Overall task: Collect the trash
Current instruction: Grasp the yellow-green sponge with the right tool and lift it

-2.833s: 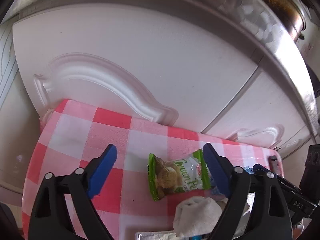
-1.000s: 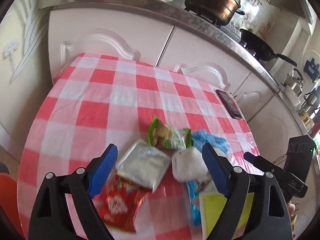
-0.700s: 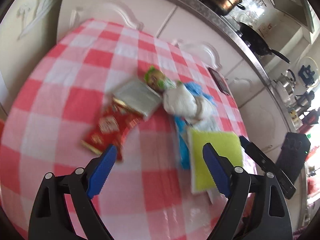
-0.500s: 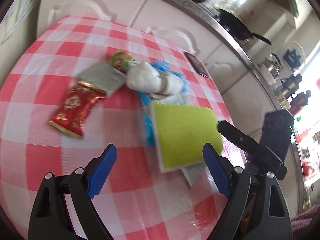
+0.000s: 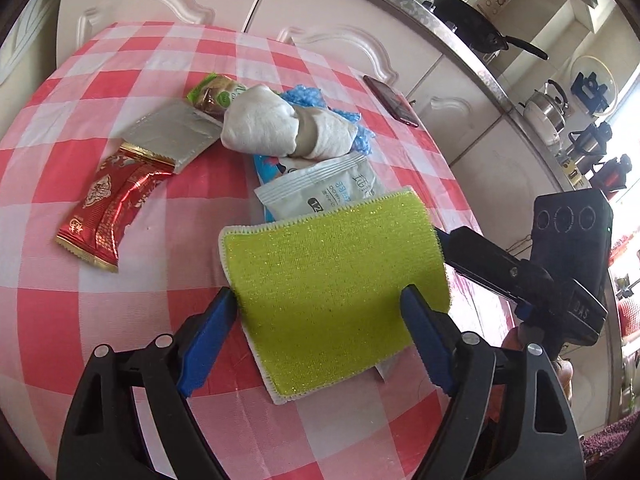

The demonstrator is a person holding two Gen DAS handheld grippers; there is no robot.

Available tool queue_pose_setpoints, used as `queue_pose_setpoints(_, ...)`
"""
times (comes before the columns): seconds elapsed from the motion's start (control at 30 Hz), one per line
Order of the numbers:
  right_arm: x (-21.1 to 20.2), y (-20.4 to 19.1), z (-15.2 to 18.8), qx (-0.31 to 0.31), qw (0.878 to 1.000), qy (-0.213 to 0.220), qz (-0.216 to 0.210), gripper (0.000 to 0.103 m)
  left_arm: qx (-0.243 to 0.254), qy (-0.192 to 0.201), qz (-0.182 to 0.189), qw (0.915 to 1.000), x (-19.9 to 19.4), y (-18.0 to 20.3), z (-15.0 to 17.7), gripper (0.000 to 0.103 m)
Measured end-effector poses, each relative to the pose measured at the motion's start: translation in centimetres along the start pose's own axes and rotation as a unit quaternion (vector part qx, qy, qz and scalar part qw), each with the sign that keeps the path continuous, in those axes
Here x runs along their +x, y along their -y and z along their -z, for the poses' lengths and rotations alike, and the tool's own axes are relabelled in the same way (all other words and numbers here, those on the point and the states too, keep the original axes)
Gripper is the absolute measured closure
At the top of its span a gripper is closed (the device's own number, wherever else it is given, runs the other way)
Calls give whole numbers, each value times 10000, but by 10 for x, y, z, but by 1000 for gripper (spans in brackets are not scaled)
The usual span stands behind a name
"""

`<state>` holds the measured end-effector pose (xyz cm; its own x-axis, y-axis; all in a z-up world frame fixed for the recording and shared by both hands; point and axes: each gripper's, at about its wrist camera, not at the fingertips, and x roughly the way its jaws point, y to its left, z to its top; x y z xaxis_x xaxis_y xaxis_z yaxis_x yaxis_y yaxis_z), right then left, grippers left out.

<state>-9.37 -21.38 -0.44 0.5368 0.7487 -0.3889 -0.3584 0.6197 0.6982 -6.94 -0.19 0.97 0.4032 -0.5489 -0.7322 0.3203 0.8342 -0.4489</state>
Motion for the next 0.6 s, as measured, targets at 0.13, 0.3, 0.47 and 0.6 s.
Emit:
queue_pose_setpoints(0.13,4,4,1,45,9998,-149,93,56,113,-31,60,9999,3,5,4,20)
queue_pose_setpoints(0.3,9,-2,2,-128,9993,-290,173,55,81,15,108,9999,5,4,4,20)
queue_pose_setpoints(0.47,14,-14,6,-582,9962,-303,566,71,97,17,96,9999,5,3,4,20)
queue_pose_setpoints(0.6,9,-8,5,-382,9988,-189,248,78,159,218,6,9996,-11,3,-6,20)
